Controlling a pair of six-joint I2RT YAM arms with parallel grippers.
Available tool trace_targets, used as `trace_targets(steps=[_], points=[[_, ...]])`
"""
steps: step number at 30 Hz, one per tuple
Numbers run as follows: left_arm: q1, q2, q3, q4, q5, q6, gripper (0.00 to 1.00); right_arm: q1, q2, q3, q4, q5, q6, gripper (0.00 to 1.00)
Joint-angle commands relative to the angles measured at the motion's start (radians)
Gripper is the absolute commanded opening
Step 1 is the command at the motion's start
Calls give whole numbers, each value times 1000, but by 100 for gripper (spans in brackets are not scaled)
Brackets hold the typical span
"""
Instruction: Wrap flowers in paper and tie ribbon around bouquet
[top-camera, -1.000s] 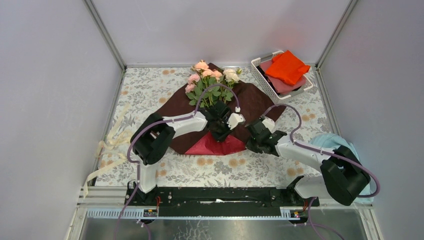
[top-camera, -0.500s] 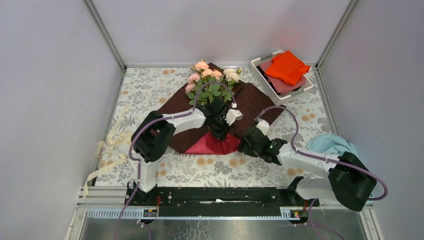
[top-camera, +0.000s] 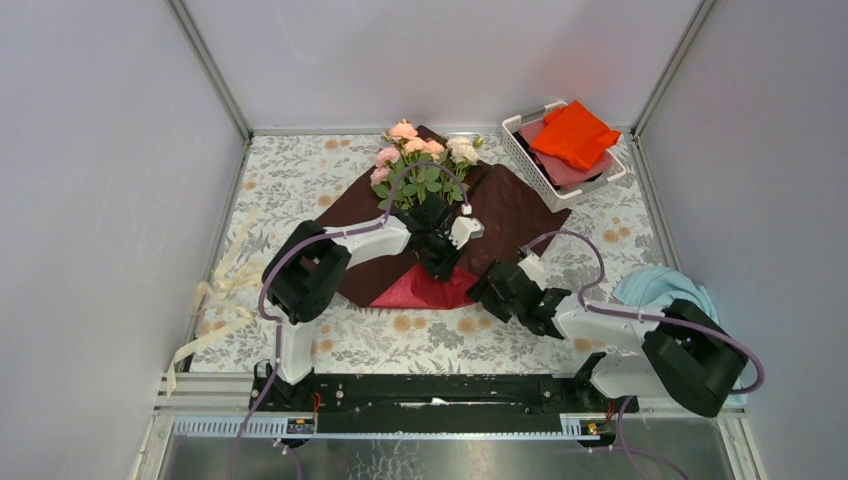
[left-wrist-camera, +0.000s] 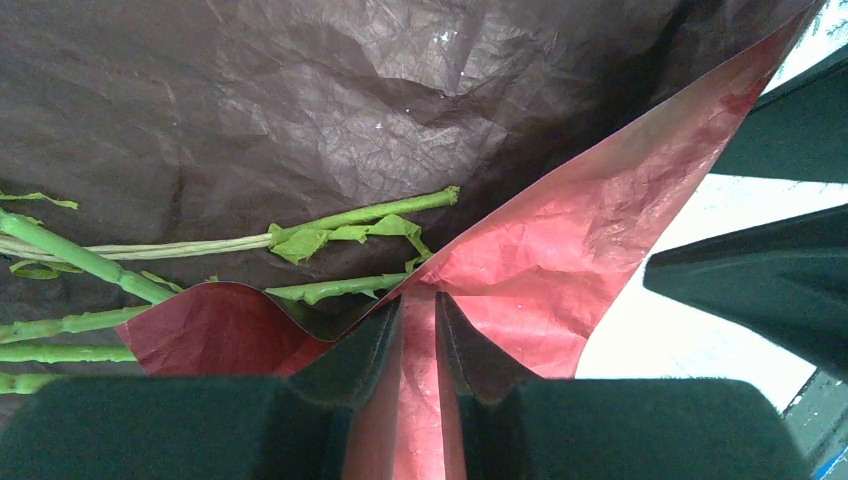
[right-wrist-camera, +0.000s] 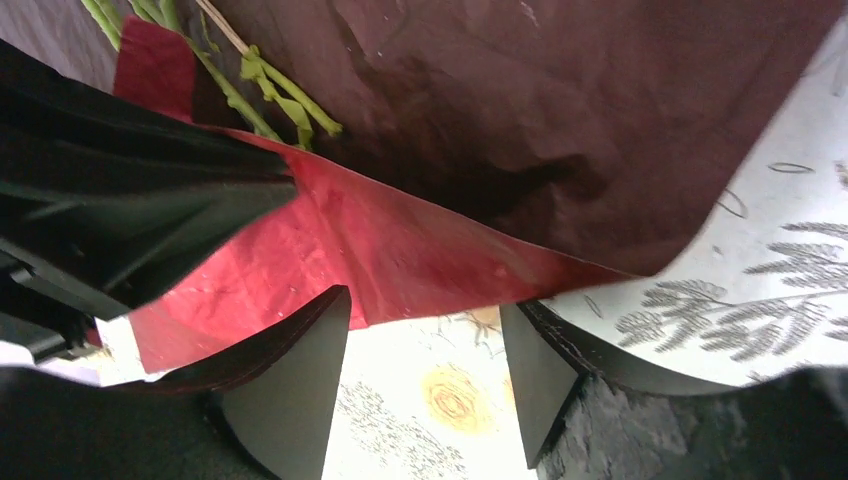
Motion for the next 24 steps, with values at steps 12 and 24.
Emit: trace_targets(steps=[12,24], points=[[7,57,-17,18,-45,31,26,19,159,191,-188,212,-132,7],[49,51,43,-14,1,25,36,81,120,289,-252,260,-504,0]])
